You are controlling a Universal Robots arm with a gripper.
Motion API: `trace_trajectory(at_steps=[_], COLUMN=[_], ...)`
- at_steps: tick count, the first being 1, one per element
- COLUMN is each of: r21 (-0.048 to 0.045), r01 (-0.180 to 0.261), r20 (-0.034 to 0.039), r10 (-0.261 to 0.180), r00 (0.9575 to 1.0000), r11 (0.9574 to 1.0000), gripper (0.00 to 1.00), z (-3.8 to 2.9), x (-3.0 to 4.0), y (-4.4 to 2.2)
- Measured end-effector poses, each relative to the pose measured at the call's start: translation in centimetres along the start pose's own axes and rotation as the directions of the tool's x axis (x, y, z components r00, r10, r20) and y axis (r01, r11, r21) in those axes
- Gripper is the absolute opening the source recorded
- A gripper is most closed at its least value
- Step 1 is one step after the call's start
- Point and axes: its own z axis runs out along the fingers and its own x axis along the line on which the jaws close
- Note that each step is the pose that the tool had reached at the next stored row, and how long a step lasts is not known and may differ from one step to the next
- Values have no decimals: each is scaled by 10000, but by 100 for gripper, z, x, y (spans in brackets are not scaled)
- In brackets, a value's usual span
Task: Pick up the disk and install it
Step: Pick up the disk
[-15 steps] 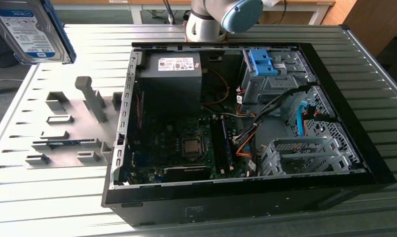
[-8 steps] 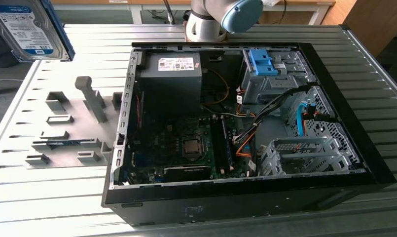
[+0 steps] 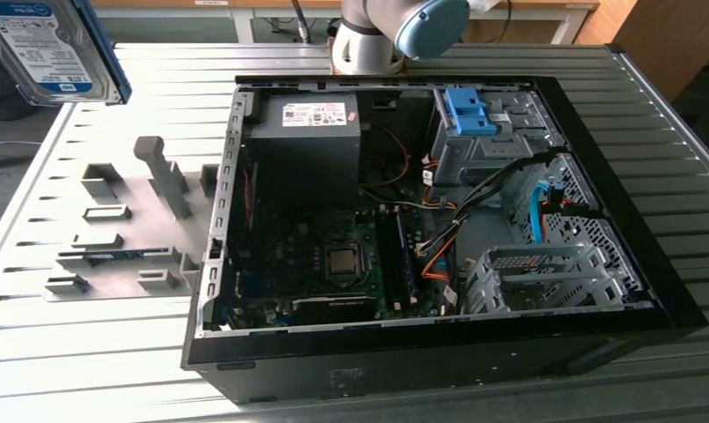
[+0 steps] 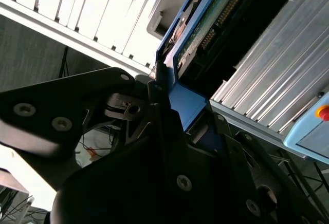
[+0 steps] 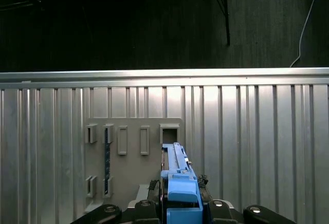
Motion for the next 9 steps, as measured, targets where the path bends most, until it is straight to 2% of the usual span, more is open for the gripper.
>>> trace_trajectory(at_steps=[9], r21=[0], r01=[0], r20=[0], r10=[0], r00=[10000], r11=[10000], gripper=[36], z=[-74], x=[0], y=[0])
